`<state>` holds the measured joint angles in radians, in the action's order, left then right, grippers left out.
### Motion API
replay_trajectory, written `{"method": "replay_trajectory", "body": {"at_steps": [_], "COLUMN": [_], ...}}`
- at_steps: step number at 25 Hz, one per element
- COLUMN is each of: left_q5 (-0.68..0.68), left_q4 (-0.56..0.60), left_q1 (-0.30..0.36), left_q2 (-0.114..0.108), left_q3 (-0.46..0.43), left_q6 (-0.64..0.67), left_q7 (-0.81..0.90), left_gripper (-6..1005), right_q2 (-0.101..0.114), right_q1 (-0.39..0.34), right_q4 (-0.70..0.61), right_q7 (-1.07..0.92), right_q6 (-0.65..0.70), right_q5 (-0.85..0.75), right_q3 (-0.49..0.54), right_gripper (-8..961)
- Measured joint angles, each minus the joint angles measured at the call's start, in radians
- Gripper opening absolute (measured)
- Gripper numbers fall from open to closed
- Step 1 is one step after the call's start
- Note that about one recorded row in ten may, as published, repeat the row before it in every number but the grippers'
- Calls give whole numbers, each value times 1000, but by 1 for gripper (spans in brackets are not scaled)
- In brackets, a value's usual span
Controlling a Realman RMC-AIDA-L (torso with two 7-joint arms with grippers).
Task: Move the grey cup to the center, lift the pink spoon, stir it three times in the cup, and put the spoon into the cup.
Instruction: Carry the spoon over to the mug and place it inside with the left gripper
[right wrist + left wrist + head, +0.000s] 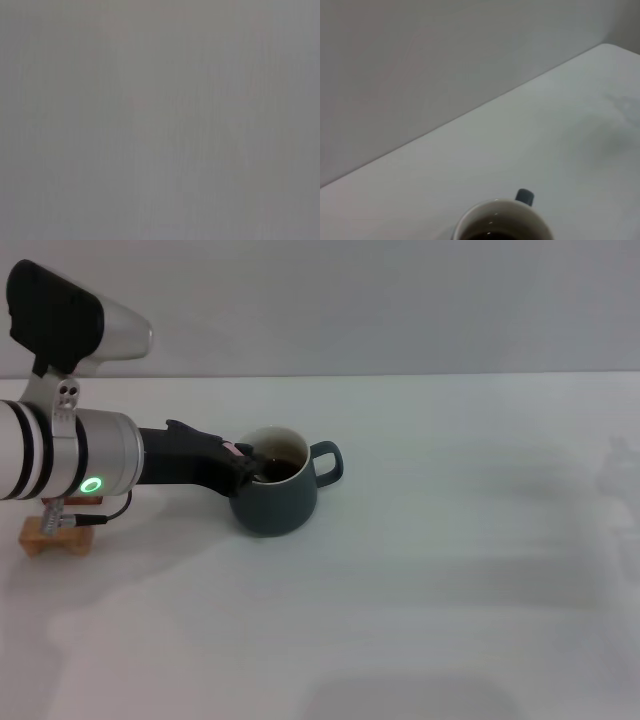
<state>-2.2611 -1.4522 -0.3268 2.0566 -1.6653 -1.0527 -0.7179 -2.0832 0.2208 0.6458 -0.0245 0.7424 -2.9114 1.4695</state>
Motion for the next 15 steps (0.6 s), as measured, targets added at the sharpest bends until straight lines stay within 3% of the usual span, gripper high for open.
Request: {"method": "replay_trajectory", "body": {"at_steps": [15], "left_q5": [8], "left_q4": [64], "left_q1": [-80], "left_q2": [3], "left_q3": [32], "left_q6": [54], "left_q7": [0], "left_gripper": [154], "right_q2": [0], "right_q1": [-6], "right_q4": [4], "right_q7": [0], "right_q6": [0], "right_q5": [0], "right_q3": [-2], "right_gripper": [30]}}
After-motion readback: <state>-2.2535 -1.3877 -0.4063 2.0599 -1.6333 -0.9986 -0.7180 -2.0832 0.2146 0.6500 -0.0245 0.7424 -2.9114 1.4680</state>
